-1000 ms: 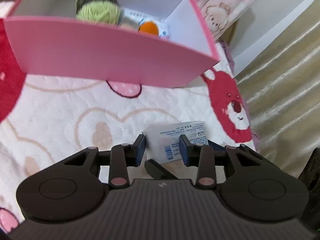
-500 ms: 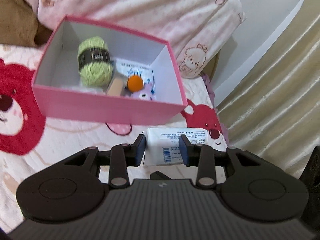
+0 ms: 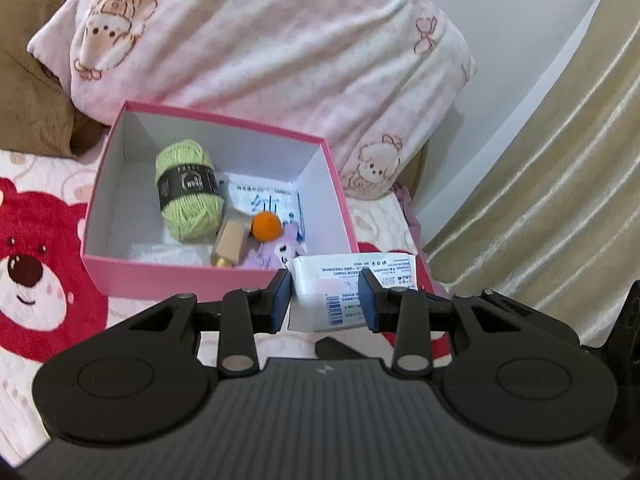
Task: Organize objects
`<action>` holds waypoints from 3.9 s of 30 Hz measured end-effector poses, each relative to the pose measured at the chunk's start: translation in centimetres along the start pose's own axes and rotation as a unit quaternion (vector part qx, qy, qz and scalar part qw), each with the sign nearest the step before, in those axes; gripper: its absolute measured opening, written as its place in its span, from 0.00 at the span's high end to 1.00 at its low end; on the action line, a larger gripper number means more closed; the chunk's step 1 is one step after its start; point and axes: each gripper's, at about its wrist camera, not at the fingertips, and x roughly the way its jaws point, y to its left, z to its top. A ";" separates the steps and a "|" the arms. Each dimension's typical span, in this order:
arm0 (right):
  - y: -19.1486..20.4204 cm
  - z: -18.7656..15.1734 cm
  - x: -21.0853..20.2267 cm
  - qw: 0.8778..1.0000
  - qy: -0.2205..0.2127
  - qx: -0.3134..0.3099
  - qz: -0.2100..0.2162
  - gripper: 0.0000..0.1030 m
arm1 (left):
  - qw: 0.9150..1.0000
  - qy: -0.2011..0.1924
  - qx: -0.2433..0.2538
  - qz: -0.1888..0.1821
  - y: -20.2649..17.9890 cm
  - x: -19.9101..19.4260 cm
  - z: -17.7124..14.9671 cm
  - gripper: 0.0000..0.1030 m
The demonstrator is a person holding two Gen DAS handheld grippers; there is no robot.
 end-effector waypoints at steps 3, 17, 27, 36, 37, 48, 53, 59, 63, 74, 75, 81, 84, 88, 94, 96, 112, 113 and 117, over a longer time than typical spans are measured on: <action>-0.3 1.2 0.0 1.000 -0.010 -0.011 -0.001 0.36 | 1.000 -0.011 0.002 0.003 -0.1 -0.3 1.3 0.66; -4.0 10.0 4.9 0.998 -0.010 -0.059 0.019 0.48 | 0.999 -0.034 0.006 -0.004 1.2 3.4 10.5 0.66; -9.1 8.9 13.7 0.998 0.050 0.008 0.026 0.51 | 1.000 -0.006 -0.018 0.012 4.4 13.9 11.0 0.65; -9.5 6.4 20.3 0.994 0.107 0.000 0.006 0.51 | 0.998 0.023 -0.041 0.038 7.6 19.9 9.8 0.65; -9.3 6.3 20.7 0.994 0.111 -0.013 0.005 0.51 | 0.998 0.023 -0.040 0.045 7.6 20.2 9.8 0.63; -10.0 4.5 19.4 0.996 0.087 0.018 -0.016 0.45 | 0.990 0.028 -0.016 0.138 5.8 18.7 9.0 0.39; -9.7 3.5 16.5 0.997 0.062 0.054 0.003 0.43 | 0.986 0.054 -0.024 0.157 5.4 16.3 8.9 0.32; -8.5 3.4 12.9 0.997 0.052 0.062 0.016 0.36 | 0.981 0.067 -0.024 0.181 5.1 11.0 8.2 0.19; -6.2 3.6 10.3 0.998 0.032 0.043 0.013 0.31 | 0.976 0.068 -0.001 0.207 3.6 7.7 7.7 0.16; -3.6 5.4 3.9 0.998 0.036 0.056 0.020 0.26 | 0.973 0.069 -0.002 0.219 0.2 0.1 6.7 0.05; -3.5 5.4 3.5 0.998 0.036 0.056 0.019 0.25 | 0.972 0.072 0.000 0.222 0.0 -0.4 6.5 0.04; -2.7 5.0 0.8 0.996 0.054 0.071 0.010 0.19 | 0.968 0.077 0.008 0.239 -1.2 -3.4 4.9 0.02; -2.2 4.0 -0.5 0.996 0.062 0.070 -0.002 0.18 | 0.967 0.089 0.007 0.239 -1.1 -4.1 3.8 0.02; -2.2 2.9 -1.9 0.994 0.070 0.090 0.000 0.17 | 0.965 0.102 0.010 0.242 -1.0 -4.7 2.4 0.02; -1.5 1.2 -2.6 0.992 0.075 0.099 -0.019 0.13 | 0.963 0.100 0.015 0.250 -0.7 -5.2 0.8 0.02; -0.9 0.6 -2.2 0.992 0.085 0.088 -0.024 0.13 | 0.962 0.099 0.011 0.254 -0.5 -5.1 0.3 0.02; -0.7 -0.7 -0.5 0.984 0.126 0.084 -0.093 0.05 | 0.962 0.120 0.015 0.246 0.3 -3.4 -2.3 0.01; -0.7 -0.8 -0.4 0.983 0.129 0.089 -0.092 0.05 | 0.962 0.121 0.015 0.246 0.4 -3.4 -2.4 0.01; -0.7 -1.1 -0.3 0.980 0.140 0.107 -0.088 0.05 | 0.960 0.123 0.018 0.250 0.4 -3.5 -2.7 0.01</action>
